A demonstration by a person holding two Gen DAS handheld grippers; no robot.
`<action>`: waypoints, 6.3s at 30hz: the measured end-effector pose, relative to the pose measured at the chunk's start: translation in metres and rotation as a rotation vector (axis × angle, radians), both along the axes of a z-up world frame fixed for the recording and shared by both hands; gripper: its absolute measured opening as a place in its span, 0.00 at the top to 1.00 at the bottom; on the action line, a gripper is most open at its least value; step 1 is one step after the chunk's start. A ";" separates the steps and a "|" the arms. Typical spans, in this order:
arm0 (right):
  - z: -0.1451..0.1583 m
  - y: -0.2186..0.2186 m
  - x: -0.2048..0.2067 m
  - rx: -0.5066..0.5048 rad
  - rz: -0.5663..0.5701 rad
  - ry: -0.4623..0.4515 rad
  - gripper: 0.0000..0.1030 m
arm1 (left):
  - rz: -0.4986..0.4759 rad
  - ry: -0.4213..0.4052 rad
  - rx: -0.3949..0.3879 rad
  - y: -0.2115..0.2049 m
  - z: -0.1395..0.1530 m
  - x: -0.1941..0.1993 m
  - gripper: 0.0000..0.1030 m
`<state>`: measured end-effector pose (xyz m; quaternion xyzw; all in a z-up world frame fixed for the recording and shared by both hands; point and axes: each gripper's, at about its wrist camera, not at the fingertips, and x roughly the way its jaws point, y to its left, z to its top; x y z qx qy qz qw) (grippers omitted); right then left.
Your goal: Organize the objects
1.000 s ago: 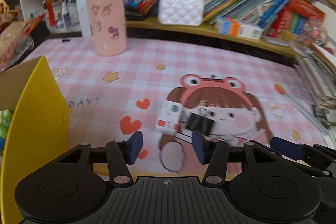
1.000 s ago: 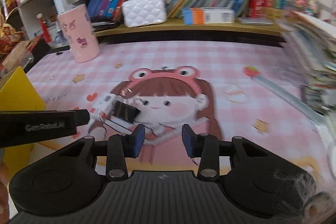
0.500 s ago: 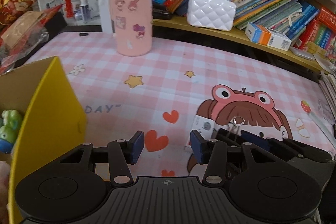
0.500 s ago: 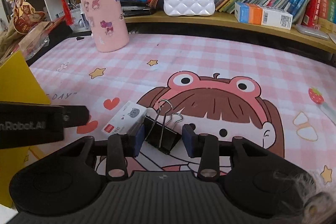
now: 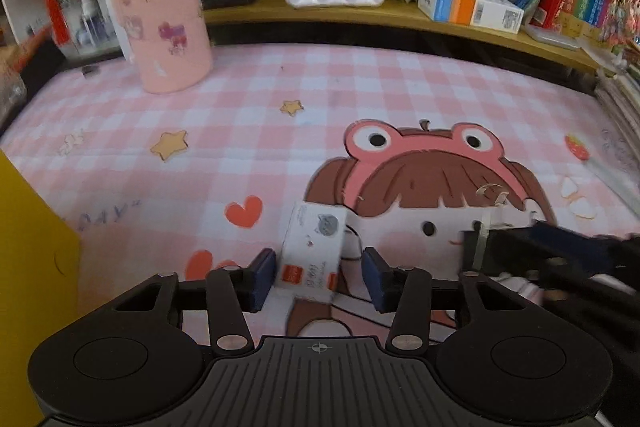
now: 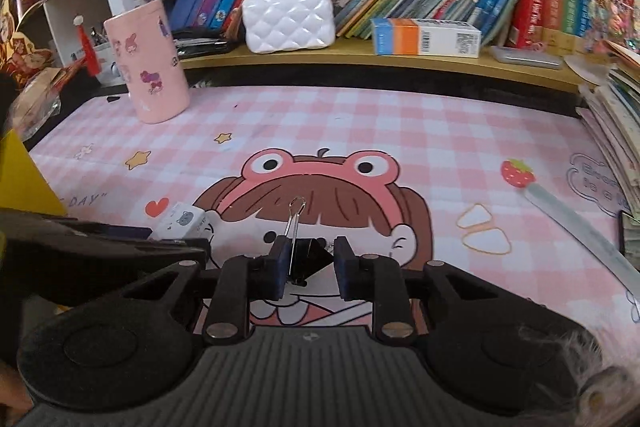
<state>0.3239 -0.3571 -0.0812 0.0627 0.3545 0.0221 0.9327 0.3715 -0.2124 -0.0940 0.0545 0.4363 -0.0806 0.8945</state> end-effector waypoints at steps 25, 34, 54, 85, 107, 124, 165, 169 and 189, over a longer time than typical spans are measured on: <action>0.042 0.007 -0.101 0.032 0.041 0.032 0.78 | 0.007 -0.034 -0.176 0.063 0.071 -0.135 0.73; 0.050 0.036 -0.148 0.008 0.086 0.052 0.78 | -0.008 -0.033 -0.227 0.086 0.077 -0.179 0.73; 0.058 0.138 -0.236 -0.044 0.122 0.078 0.78 | -0.008 -0.010 -0.277 0.176 0.074 -0.260 0.73; 0.064 0.296 -0.316 -0.049 0.344 0.059 0.78 | 0.202 -0.080 -0.283 0.327 0.086 -0.368 0.73; 0.116 0.309 -0.226 -0.051 0.361 -0.141 0.78 | 0.224 -0.269 -0.282 0.342 0.133 -0.296 0.73; 0.076 0.320 -0.096 -0.240 0.388 -0.144 0.78 | 0.212 -0.210 -0.208 0.311 0.111 -0.169 0.72; 0.112 0.291 -0.163 -0.163 0.175 -0.220 0.76 | 0.138 -0.342 -0.210 0.313 0.141 -0.222 0.32; 0.110 0.277 -0.199 -0.140 0.080 -0.195 0.76 | 0.146 -0.343 -0.200 0.314 0.138 -0.254 0.19; 0.076 0.232 -0.333 -0.179 -0.272 -0.061 0.24 | 0.017 -0.271 -0.091 0.254 0.105 -0.349 0.04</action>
